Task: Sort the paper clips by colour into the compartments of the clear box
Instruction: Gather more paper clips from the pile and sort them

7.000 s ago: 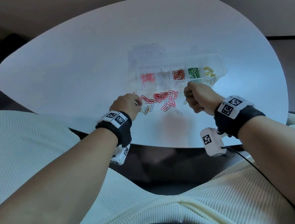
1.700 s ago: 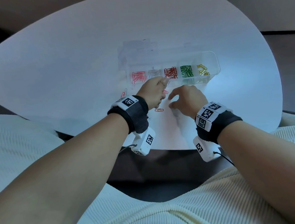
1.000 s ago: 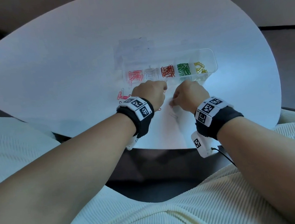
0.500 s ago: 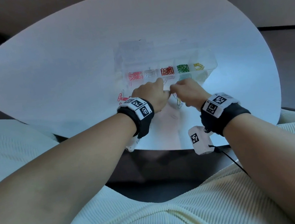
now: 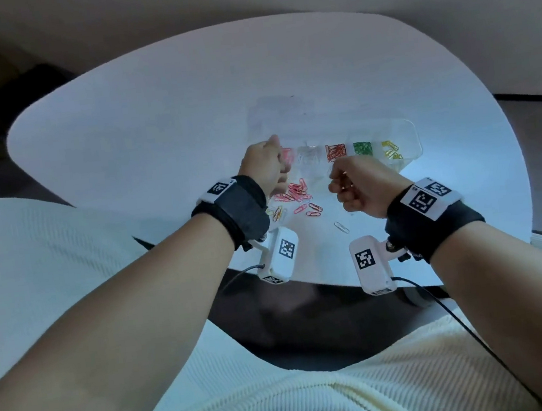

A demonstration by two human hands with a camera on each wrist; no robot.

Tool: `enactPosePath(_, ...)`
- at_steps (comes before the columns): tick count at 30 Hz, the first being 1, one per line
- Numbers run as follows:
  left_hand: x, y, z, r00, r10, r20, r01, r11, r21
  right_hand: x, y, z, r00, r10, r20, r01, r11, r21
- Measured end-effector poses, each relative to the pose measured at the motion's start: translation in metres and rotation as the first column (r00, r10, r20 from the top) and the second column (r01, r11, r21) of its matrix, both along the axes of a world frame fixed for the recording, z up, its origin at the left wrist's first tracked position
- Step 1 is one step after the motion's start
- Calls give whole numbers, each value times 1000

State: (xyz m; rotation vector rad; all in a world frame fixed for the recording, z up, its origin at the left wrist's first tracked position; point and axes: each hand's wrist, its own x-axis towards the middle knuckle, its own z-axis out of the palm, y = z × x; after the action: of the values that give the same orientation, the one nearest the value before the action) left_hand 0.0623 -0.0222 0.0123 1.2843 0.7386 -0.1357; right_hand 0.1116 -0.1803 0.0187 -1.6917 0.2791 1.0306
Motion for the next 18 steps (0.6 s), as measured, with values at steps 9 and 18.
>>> enactPosePath(9, 20, 26, 11, 981, 42, -189, -12, 988, 155, 14, 58, 15, 956, -94, 280, 102, 995, -16)
enactPosePath(18, 37, 25, 9, 984, 83, -155, -50, 977, 206, 20, 69, 11, 993, -116, -35, 121, 963, 239)
